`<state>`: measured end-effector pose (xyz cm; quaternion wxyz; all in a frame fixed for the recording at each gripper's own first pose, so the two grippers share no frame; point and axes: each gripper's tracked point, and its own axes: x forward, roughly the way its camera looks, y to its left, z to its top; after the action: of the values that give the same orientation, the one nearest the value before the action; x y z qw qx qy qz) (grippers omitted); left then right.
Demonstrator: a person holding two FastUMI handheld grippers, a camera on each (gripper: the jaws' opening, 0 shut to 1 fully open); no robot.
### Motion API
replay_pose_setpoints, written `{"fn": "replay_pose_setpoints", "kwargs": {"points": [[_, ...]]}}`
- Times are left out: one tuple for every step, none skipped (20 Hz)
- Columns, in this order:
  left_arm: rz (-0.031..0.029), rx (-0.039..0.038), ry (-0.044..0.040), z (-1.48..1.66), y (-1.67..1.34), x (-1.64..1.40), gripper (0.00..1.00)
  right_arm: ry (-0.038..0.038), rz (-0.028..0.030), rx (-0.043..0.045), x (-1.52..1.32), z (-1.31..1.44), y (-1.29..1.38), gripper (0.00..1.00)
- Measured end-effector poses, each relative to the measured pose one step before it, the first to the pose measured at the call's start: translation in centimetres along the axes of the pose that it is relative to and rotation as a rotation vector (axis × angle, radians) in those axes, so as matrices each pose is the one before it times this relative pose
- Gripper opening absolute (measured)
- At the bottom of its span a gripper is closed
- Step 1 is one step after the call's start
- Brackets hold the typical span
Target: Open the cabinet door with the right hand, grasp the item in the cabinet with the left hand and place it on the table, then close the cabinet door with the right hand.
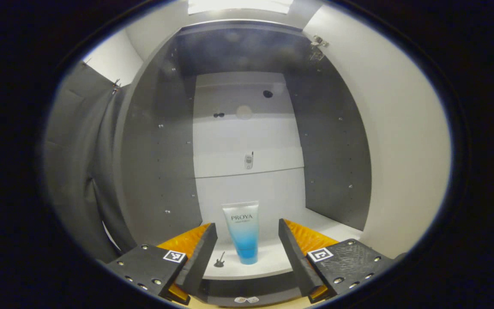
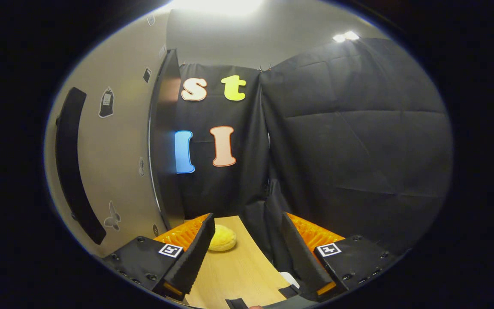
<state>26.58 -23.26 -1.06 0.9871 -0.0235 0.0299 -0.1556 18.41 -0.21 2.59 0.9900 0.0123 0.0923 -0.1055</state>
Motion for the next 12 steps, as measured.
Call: {"fn": "replay_pose_setpoints", "kwargs": {"points": [[-0.00125, -0.00457, 0.00689, -0.368, 0.144, 0.837, 0.87, 0.00328, -0.00812, 0.00594, 0.225, -0.006, 0.009, 0.98], [-0.00039, -0.00031, 0.00602, -0.29, 0.066, 0.625, 0.87, 0.00449, -0.00569, 0.00523, 0.194, -0.041, 0.156, 0.98], [0.00573, 0.00501, 0.00275, -0.247, 0.169, 0.545, 0.87, 0.00314, -0.00434, 0.0028, 0.257, -0.014, 0.022, 0.98], [0.00403, 0.00844, 0.00255, -0.106, 0.042, 0.376, 0.87, 0.00285, -0.00449, -0.00062, 0.174, -0.178, 0.133, 0.98], [0.0025, 0.00531, 0.0046, -0.245, -0.123, 0.364, 0.87, 0.00205, -0.00397, -0.00269, 0.138, -0.012, 0.057, 0.93], [-0.00346, 0.00223, 0.00575, -0.447, -0.201, 0.462, 0.87, 0.0004, -0.00264, -0.00259, 0.255, 0.052, 0.036, 0.97], [-0.01134, -0.00229, 0.00274, -0.025, 0.045, 0.372, 0.82, 0.00053, -0.00068, -0.00187, -0.021, -0.144, 0.09, 0.98], [-0.00083, -0.00704, 0.0013, -0.099, 0.211, 0.17, 0.77, 0.00155, 0.0006, -0.00137, 0.126, 0.056, 0.056, 0.97], [0.00512, -0.00857, 0.00001, -0.13, 0.118, 0.035, 0.71, -0.00126, 0.00137, -0.00175, -0.064, -0.087, 0.1, 0.98], [0.00734, -0.01148, -0.00504, -0.008, 0.175, -0.01, 0.66, -0.00076, 0.0014, -0.00226, 0.099, 0.092, 0.038, 0.97], [-0.00184, -0.01718, -0.00663, 0.08, -0.021, 0.026, 0.59, 0.00063, 0.00104, -0.00324, -0.105, -0.063, -0.047, 0.97], [0.00345, -0.01393, -0.0013, 0.043, 0.163, -0.383, 0.53, -0.00054, 0.0002, -0.0049, -0.027, -0.013, -0.127, 0.97]]}}
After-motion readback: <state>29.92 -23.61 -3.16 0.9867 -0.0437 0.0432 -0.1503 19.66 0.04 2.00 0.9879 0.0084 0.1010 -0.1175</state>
